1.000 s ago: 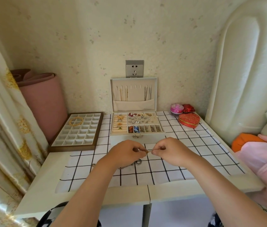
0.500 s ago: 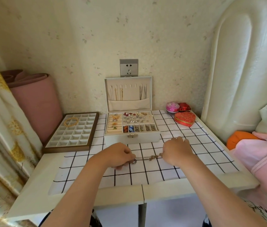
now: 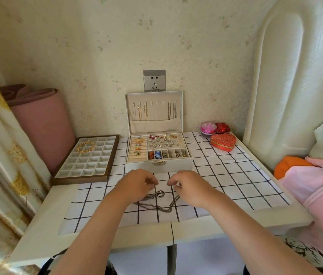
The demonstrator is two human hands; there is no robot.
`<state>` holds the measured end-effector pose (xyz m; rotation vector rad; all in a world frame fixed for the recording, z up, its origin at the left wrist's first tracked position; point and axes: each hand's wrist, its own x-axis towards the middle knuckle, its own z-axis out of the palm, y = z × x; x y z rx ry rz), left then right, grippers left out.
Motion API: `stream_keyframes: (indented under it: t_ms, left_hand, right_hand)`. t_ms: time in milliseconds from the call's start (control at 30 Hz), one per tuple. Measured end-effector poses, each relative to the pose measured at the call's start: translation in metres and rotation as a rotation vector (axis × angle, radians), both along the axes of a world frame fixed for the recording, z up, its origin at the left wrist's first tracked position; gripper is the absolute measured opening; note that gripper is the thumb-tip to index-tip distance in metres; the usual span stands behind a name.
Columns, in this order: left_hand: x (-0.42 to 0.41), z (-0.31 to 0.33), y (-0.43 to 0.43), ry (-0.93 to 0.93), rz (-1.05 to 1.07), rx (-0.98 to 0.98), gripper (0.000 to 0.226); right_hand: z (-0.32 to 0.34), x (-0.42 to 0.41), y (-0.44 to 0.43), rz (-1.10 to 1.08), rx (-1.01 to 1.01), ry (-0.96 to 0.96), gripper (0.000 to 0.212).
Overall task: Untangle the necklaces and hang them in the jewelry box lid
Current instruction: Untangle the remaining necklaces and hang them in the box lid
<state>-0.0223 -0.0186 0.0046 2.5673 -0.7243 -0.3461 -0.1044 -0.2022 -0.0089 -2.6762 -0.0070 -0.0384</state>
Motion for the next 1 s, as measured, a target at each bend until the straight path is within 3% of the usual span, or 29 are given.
stream_keyframes:
  t_ms: [233,467,633,800,933,1000]
  left_hand:
    - [0.014,-0.014,0.016,0.012,-0.033,0.089,0.022]
    - [0.034,-0.019,0.052,-0.036,0.071,0.129,0.022]
    - [0.044,-0.021,0.078,-0.022,0.219,0.181,0.018]
    - [0.032,-0.017,0.066,0.016,0.120,-0.198,0.022]
    - [0.022,-0.007,0.046,0.134,0.069,-0.529,0.038]
    - [0.020,-0.005,0.043,0.195,0.076,-0.634,0.031]
  right_hand:
    - [-0.012,0.015,0.021,0.075,-0.098,0.047,0.035]
    - [-0.009,0.034,0.029,0.029,-0.008,0.005,0.002]
    - [-0.016,0.052,0.028,-0.028,0.036,-0.090,0.019]
    - [-0.007,0.065,0.039,-0.049,0.283,-0.240,0.022]
    - [0.007,0.069,0.055,0.006,0.602,-0.278,0.024]
    - [0.012,0.068,0.062,0.024,0.761,-0.271,0.028]
